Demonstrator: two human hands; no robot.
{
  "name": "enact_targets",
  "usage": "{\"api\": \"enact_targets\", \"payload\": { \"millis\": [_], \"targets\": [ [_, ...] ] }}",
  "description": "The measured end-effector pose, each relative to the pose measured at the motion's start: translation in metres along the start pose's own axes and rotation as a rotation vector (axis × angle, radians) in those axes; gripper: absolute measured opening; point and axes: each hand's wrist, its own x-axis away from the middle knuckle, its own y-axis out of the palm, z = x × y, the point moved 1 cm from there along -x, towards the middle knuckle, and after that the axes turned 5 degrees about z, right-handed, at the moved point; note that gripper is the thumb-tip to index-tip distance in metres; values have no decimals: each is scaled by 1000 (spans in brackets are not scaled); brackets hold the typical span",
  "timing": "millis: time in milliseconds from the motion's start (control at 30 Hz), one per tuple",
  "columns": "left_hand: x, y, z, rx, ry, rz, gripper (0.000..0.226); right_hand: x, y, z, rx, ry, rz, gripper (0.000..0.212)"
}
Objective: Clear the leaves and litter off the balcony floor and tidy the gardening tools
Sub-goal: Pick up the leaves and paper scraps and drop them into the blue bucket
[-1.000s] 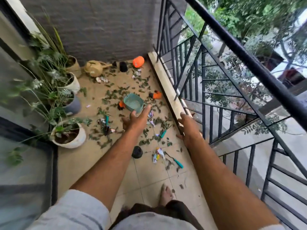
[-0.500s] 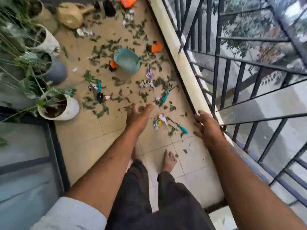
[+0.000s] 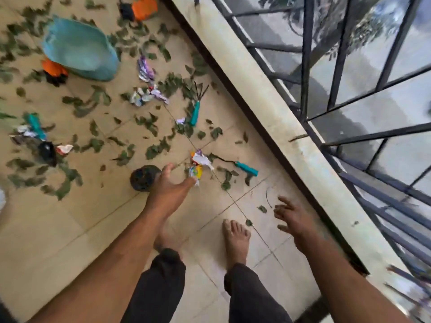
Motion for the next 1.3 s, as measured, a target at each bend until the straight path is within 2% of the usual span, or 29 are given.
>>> {"api": "enact_targets", "payload": {
  "millis": [100, 167, 267, 467, 567, 600, 667, 700, 767, 833, 933, 1033, 1200, 1300],
  "targets": [
    [-51, 41, -24, -104, 85, -29, 84, -59, 18, 38, 72, 52, 18, 47],
    [-81, 70, -38, -162, 133, -42, 89, -102, 30, 68, 138, 90, -12, 60],
    [-113, 106, -51, -236, 156, -61, 96, -152, 41, 109, 172, 166, 35, 80],
    [-152, 157, -58, -388, 243, -55, 122, -186, 87, 151, 36, 299, 83, 84],
    [-171, 172, -63, -473, 291, -29, 130, -255, 117, 211, 224, 97, 194, 89],
    [-177, 175, -66, -496, 322, -17, 132, -266, 129, 212, 237, 59, 210, 86],
    [-190, 179, -70, -560, 380, -13, 135, -264, 144, 182, 222, -15, 240, 63],
    [-194, 181, -72, -593, 398, -20, 134, -246, 144, 143, 213, -40, 250, 53],
    [-206, 183, -75, -624, 440, -1, 127, -220, 148, 85, 249, -89, 237, 42],
    [-218, 182, -78, -628, 506, 42, 111, -227, 170, 67, 289, -159, 176, 36],
    [-239, 173, -76, -592, 567, 31, 81, -232, 205, 26, 315, -327, -4, 25],
    [-269, 148, -74, -527, 621, 27, 56, -234, 245, -37, 379, -502, -168, 28],
    [-316, 88, -64, -487, 601, 17, 59, -225, 295, -144, 461, -511, -573, 41],
    [-333, 59, -47, -556, 558, -56, 82, -206, 308, -211, 674, -617, -692, 40]
  ]
}}
